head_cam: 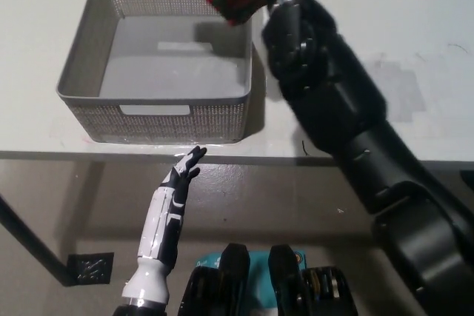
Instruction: Use the right hand to pick up a bag of coffee beans on the right hand side and place it into a container on the left hand side
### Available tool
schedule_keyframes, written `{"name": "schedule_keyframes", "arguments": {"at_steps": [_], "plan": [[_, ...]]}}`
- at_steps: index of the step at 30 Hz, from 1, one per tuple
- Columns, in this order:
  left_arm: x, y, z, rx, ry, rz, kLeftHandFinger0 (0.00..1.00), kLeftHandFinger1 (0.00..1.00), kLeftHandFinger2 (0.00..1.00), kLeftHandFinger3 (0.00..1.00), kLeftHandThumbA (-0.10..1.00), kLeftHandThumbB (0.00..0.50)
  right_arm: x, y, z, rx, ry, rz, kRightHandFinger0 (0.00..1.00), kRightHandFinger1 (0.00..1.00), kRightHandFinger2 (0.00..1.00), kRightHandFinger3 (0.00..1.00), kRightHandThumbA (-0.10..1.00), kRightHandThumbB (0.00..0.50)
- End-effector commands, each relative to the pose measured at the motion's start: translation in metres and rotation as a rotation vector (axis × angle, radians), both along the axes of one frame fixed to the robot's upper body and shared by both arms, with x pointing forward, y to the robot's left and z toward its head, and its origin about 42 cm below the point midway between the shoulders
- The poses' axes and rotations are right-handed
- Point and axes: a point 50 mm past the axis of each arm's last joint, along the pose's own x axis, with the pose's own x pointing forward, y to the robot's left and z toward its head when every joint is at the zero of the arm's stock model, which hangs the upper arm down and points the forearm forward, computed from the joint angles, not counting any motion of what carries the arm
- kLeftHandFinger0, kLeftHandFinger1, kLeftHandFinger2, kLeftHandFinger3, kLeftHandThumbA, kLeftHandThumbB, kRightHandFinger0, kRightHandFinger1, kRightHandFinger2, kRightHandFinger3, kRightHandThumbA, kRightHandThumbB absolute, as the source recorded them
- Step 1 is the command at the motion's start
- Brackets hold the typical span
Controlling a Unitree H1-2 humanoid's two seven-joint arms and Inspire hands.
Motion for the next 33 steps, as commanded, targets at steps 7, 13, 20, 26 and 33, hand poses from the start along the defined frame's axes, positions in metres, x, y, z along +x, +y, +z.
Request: {"name": "schedule_keyframes", "arguments": {"at_steps": [7,13,20,26,33], "plan": [[-0.002,-0.010,0.010,-0.006,-0.075,-0.056,1.00,1.00,1.00,1.00,1.00,0.487,0.004,0.042,0.017,-0.047,0.000,0.058,0.00,0.32,0.74,0.72,-0.10,0.248],[-0.005,-0.013,0.011,-0.013,-0.076,-0.056,1.00,1.00,1.00,1.00,1.00,0.500,0.009,0.038,0.011,-0.145,0.069,0.063,0.51,0.80,1.00,1.00,0.40,0.182],[-0.004,-0.013,0.011,-0.041,-0.063,-0.070,1.00,1.00,1.00,1.00,1.00,0.493,0.012,0.017,0.010,-0.200,0.143,0.100,1.00,1.00,1.00,1.00,1.00,0.473],[-0.003,-0.017,0.010,-0.041,-0.063,-0.080,1.00,1.00,1.00,1.00,1.00,0.494,0.012,0.002,0.013,-0.206,0.141,0.117,1.00,1.00,1.00,1.00,1.00,0.499],[-0.011,-0.021,0.006,-0.050,-0.042,-0.086,1.00,1.00,1.00,1.00,1.00,0.500,-0.011,-0.033,0.042,0.061,0.014,0.246,1.00,1.00,1.00,1.00,1.00,0.476]]}}
